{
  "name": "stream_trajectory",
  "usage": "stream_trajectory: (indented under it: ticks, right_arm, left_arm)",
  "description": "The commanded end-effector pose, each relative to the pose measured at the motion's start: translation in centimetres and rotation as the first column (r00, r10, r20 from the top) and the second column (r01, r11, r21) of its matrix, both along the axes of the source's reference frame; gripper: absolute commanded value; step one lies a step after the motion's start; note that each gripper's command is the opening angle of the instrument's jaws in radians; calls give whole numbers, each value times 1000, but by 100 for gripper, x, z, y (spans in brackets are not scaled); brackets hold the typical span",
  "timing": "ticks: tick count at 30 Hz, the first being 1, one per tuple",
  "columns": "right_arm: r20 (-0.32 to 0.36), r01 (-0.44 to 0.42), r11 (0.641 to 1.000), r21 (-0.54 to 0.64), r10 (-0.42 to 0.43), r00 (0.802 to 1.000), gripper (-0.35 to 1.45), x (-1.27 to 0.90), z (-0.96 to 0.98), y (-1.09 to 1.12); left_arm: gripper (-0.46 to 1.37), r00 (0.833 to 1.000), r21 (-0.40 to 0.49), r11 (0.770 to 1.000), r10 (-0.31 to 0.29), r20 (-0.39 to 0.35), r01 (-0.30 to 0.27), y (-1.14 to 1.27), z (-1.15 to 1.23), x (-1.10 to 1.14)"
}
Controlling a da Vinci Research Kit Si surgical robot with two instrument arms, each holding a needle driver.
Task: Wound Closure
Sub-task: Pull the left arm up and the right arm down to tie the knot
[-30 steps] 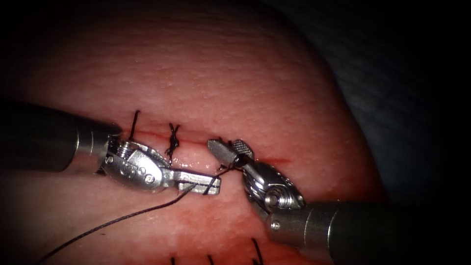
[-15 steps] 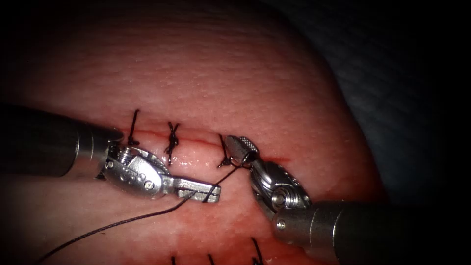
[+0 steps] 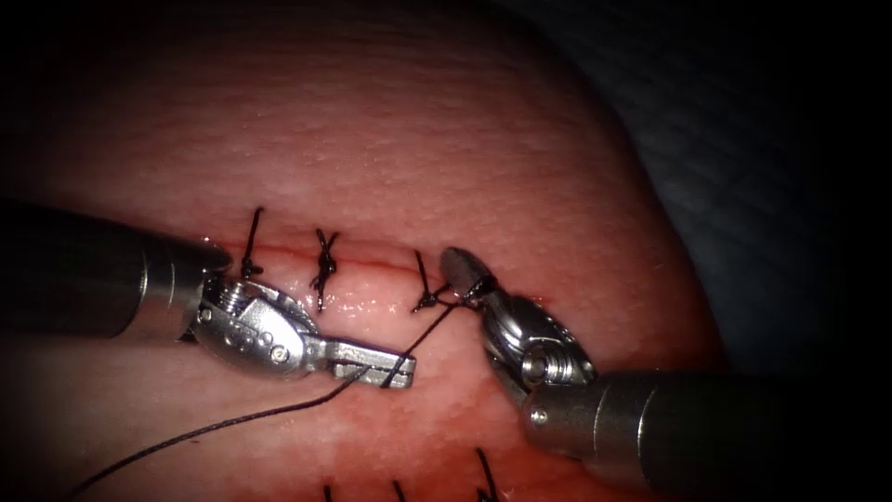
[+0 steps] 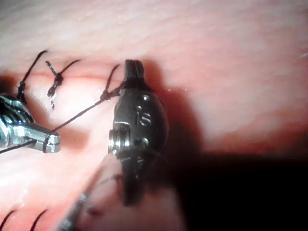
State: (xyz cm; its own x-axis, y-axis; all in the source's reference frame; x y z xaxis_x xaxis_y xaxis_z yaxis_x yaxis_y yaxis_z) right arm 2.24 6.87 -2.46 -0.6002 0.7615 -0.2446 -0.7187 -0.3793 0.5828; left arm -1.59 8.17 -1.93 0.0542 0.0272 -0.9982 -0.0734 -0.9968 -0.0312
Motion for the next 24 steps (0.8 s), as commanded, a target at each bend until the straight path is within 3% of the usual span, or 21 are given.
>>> stream_trajectory:
  ticks: [1, 9, 16, 24]
  right_arm:
    - [-3, 14, 1000, -20, -14, 1000, -35, 3, -4, 0]
    - [-17, 93, 987, -129, -96, 995, -35, 22, -26, 6]
    - [-25, 109, 984, -143, -113, 993, -35, 14, -24, -2]
    - [-21, 127, 979, -162, -132, 991, -35, 16, -39, -21]
  left_arm:
    - [-35, 1000, 1, 1000, 2, -2, -2, 1, 2, -1]
    - [-35, 1000, 13, 1000, -15, -26, 15, 23, 12, 6]
    - [-35, 998, 30, 999, -29, -48, 31, 58, 23, 23]
    - [-35, 997, 33, 998, -43, -71, 45, 76, 33, 30]
